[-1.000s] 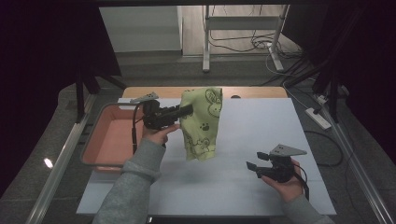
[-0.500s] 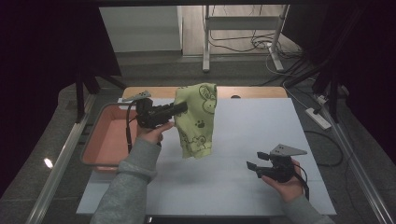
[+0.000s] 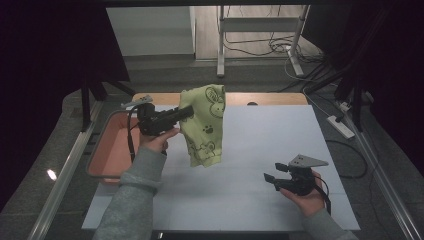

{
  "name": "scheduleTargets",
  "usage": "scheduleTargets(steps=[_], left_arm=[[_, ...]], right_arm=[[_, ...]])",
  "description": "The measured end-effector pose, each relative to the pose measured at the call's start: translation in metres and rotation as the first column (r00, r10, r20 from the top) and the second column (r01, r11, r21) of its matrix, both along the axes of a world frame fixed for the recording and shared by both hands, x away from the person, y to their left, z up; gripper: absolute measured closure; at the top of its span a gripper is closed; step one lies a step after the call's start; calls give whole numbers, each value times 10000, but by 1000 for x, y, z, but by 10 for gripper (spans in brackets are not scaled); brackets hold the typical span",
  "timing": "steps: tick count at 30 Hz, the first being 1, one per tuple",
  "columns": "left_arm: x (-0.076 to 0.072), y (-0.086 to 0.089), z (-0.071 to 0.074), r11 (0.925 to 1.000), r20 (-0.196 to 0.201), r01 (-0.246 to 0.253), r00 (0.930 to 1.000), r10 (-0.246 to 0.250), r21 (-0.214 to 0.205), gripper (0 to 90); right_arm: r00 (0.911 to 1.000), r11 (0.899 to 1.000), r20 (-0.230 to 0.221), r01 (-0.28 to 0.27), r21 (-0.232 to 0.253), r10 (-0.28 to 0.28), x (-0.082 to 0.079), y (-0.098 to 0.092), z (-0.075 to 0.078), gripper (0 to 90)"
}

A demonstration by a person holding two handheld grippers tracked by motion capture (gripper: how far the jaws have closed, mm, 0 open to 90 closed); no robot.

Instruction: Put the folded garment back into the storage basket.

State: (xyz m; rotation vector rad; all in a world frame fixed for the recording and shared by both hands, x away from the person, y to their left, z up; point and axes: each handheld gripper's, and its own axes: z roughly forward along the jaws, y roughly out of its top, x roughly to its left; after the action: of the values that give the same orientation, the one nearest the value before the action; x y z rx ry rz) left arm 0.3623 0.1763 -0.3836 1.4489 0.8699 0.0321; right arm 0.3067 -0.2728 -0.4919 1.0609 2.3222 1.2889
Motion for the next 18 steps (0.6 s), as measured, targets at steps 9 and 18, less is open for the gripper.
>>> scheduleTargets(steps=[9, 18], left_arm=[[-1, 7, 2, 9999, 2, -100, 9999, 100, 23, 673], [-3, 11, 5, 9999, 58, -140, 9999, 139, 83, 673]], right_arm=[[10000, 10000, -23, -11, -45, 11, 0, 0, -1, 362], [10000, 10000, -24, -32, -76, 32, 0, 1, -1, 362]])
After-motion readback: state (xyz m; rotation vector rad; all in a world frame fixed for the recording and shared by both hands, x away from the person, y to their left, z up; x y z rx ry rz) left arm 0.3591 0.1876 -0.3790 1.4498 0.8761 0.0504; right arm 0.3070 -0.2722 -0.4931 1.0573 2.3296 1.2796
